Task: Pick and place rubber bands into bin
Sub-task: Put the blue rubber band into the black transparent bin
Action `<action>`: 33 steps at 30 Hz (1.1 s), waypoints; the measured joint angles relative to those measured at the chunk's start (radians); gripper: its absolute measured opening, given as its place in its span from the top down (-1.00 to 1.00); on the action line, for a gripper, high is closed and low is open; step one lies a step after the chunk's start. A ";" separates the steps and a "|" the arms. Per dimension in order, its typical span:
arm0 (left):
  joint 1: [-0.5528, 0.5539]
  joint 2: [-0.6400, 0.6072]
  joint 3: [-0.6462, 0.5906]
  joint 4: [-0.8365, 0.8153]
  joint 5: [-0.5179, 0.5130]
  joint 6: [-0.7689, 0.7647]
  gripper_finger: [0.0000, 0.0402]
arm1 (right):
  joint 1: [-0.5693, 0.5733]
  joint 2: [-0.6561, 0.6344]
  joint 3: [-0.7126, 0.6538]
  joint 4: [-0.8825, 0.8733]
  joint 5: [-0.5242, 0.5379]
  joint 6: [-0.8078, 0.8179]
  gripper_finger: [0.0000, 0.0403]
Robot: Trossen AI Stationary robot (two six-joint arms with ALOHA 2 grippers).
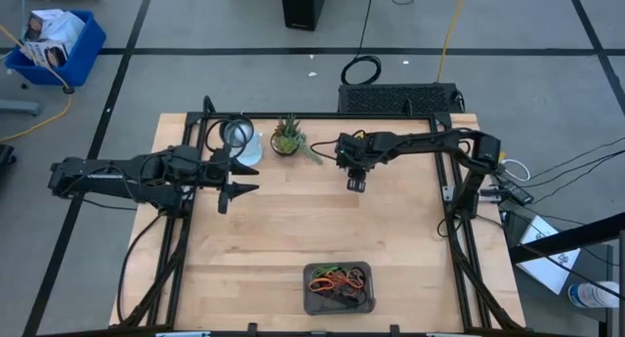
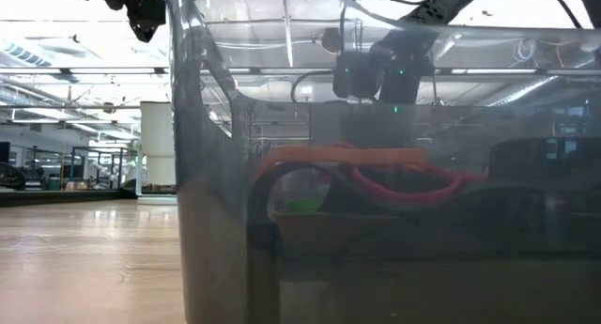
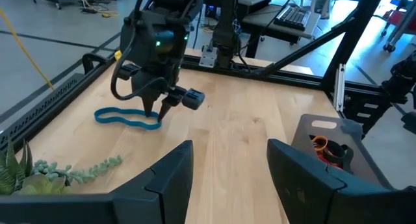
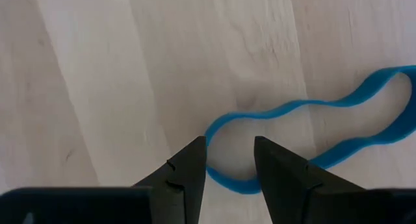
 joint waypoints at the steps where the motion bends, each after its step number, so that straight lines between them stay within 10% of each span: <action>1: 0.000 0.000 0.000 0.000 0.000 0.000 -0.01 | 0.000 0.004 0.000 -0.001 0.000 0.000 0.39; 25: 0.000 0.000 0.000 -0.021 0.000 0.018 -0.01 | -0.006 0.027 -0.086 0.064 -0.070 0.045 0.40; 33: 0.000 0.000 0.000 -0.020 0.000 0.017 -0.01 | -0.005 0.029 -0.087 0.078 -0.081 0.063 0.78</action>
